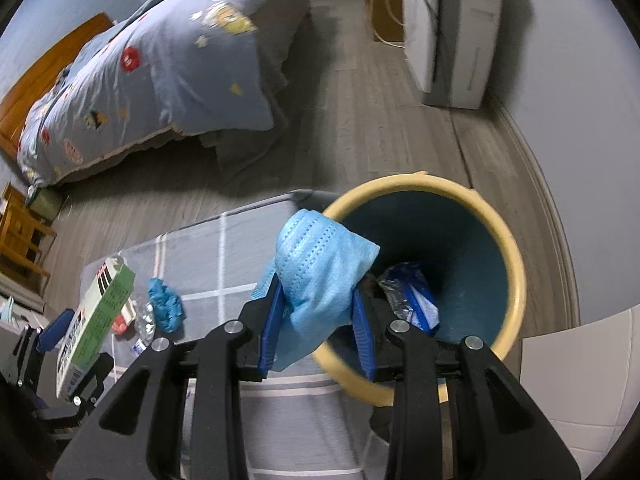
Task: Collect trash
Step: 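Lift the mask and COLTALIN box and carry them over the bin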
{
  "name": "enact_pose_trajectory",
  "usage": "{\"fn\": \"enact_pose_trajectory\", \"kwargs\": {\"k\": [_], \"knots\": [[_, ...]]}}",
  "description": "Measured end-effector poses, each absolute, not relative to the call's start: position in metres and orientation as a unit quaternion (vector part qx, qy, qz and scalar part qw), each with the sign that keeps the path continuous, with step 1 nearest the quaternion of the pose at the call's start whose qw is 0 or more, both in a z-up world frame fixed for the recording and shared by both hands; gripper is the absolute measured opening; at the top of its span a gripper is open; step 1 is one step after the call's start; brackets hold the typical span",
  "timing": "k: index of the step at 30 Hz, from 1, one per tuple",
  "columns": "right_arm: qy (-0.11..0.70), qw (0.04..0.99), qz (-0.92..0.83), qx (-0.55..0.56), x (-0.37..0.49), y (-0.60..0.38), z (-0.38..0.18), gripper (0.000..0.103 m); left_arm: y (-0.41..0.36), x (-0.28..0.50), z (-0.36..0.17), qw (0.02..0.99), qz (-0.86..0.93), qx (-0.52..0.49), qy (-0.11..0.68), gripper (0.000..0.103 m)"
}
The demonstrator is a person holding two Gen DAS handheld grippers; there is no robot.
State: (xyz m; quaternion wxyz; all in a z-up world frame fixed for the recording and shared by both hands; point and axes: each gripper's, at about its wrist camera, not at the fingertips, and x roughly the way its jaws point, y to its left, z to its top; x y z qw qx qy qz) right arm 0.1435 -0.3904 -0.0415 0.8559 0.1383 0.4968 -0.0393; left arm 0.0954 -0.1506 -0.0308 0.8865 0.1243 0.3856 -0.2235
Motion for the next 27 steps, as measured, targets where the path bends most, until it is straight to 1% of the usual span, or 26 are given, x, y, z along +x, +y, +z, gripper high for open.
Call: {"fn": "enact_pose_trajectory", "kwargs": {"k": [11,17,27], "knots": [[0.508,0.848,-0.071,0.131,0.138,-0.462,-0.048,0.032,-0.210,0.091,-0.051,0.867,-0.264,0.162,0.390,0.074],[0.521,0.836,-0.099,0.144,0.139,-0.499,-0.065,0.032,-0.238,0.090,-0.061,0.858,-0.283,0.170,0.394,0.074],[0.542,0.825,-0.123,0.104,0.147,-0.507,-0.090,0.032,-0.292,0.091,-0.068,0.849,-0.310,0.173,0.392,0.074]]}}
